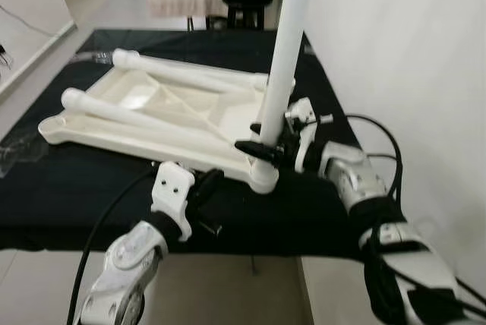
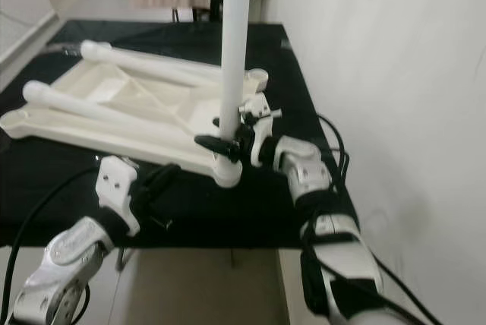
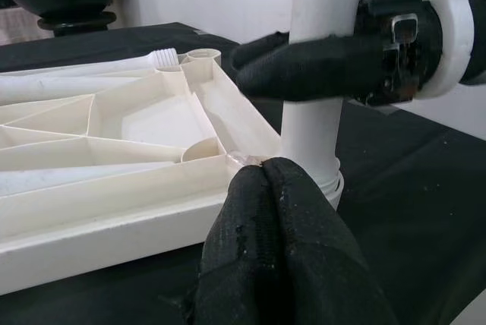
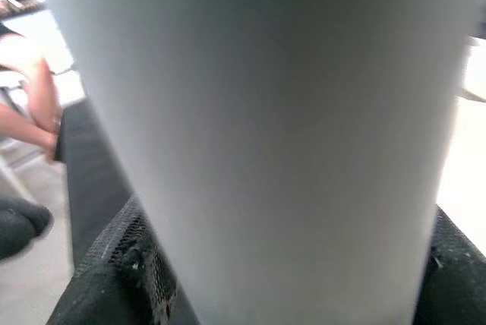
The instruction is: Building children table
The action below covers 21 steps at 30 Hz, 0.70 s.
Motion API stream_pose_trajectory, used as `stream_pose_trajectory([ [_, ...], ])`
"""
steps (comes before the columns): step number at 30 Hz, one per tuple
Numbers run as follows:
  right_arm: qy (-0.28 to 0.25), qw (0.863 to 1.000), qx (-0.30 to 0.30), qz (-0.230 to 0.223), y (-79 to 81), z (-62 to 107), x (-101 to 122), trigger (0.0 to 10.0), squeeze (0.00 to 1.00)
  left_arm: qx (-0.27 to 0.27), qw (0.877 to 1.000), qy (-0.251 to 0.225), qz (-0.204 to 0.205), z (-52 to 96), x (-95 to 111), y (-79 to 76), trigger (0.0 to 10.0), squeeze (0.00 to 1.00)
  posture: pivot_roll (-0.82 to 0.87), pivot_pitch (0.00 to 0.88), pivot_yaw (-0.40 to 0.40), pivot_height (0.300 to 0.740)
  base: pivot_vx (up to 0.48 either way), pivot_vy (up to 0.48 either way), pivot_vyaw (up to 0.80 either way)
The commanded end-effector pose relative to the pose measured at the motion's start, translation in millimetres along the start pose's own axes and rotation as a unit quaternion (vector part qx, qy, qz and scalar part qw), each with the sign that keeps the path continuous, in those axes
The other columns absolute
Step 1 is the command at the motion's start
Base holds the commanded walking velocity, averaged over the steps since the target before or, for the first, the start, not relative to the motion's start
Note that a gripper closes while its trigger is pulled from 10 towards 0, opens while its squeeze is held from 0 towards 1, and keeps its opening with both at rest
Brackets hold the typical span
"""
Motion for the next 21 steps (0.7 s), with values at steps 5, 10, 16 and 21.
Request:
stream_pose_trajectory([
  [5, -0.025, 0.999, 0.014, -0.022, -7.8, 7.4, 8, 0.0, 0.00, 0.002, 1.000, 0.007, -0.006, 2.2, -1, 1.9, 10.0, 0.00, 0.08, 0.044, -0.048, 0.740, 0.000, 0.000, 0.00],
  [10, -0.026, 0.999, 0.024, -0.023, -9.8, 13.2, 6, 0.0, 0.00, 0.003, 1.000, 0.007, -0.005, 3.2, -1, 2.0, 10.0, 0.00, 0.08, 0.050, -0.045, 0.740, 0.000, 0.000, 0.00],
  [16, -0.023, 0.999, -0.010, -0.029, -14.2, 25.3, -5, 0.0, 0.00, -0.001, 1.000, 0.007, -0.004, 2.7, 0, -0.7, 10.0, 0.00, 0.08, 0.060, -0.058, 0.740, 0.000, 0.000, 0.00],
  [21, 0.035, 0.971, -0.228, -0.068, -4.4, 20.3, -56, 0.0, 0.00, 0.002, 1.000, 0.006, -0.004, 5.5, 1, 2.2, 10.0, 0.00, 0.06, 0.084, -0.047, 0.740, 0.000, 0.000, 0.00],
])
Point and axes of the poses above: a point about 5 cm out from each wrist's last joint towards the gripper, its own z axis pointing back from the gripper into the wrist, its own x axis along the axis of the wrist's last joint, y = z × x, the point moved 1 cm from there along -z, pointing out of the wrist towards the gripper, and after that the axes turned 2 degrees about z, right-handed, at the moved point
